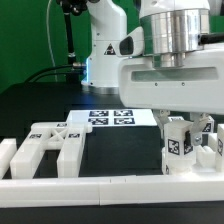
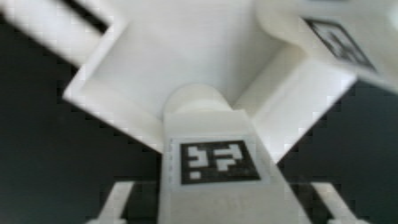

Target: Assemble chair

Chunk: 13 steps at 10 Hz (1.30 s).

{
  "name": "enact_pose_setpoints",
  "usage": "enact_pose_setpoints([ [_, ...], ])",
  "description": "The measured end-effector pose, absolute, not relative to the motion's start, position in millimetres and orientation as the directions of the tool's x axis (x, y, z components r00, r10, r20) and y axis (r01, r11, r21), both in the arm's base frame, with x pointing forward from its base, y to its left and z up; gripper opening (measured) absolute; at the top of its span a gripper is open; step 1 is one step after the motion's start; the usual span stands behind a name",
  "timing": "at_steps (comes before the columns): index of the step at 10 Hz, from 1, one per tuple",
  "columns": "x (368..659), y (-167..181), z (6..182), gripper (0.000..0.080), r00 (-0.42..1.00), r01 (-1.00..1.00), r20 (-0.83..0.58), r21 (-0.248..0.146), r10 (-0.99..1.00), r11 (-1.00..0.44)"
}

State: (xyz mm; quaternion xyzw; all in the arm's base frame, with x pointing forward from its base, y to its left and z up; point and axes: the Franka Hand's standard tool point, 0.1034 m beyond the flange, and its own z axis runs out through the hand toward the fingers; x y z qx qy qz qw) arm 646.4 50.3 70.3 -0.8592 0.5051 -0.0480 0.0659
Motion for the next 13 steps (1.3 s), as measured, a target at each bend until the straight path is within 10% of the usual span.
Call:
enact_pose_setpoints([
  [2, 646.1, 47.0, 69.7, 0.0285, 0.048, -0.988, -0.101, -0.153, -0.994, -0.032],
  [5, 645.7, 49.3, 68.8, 0.0296, -0.071, -0.985, -0.128, -0.146, -0.989, 0.089],
  [6, 645.7, 49.2, 68.8, 0.0466, -0.067, -0.986, -0.127, -0.146, -0.99, 0.085],
  [9, 647.9, 45.9, 69.0, 0.0636, 0.467, -0.872, -0.033, -0.185, -0.884, -0.453],
  [13, 642.5, 47.8, 68.5, 0.0649, 0.665, -0.727, 0.035, -0.195, -0.746, -0.658],
])
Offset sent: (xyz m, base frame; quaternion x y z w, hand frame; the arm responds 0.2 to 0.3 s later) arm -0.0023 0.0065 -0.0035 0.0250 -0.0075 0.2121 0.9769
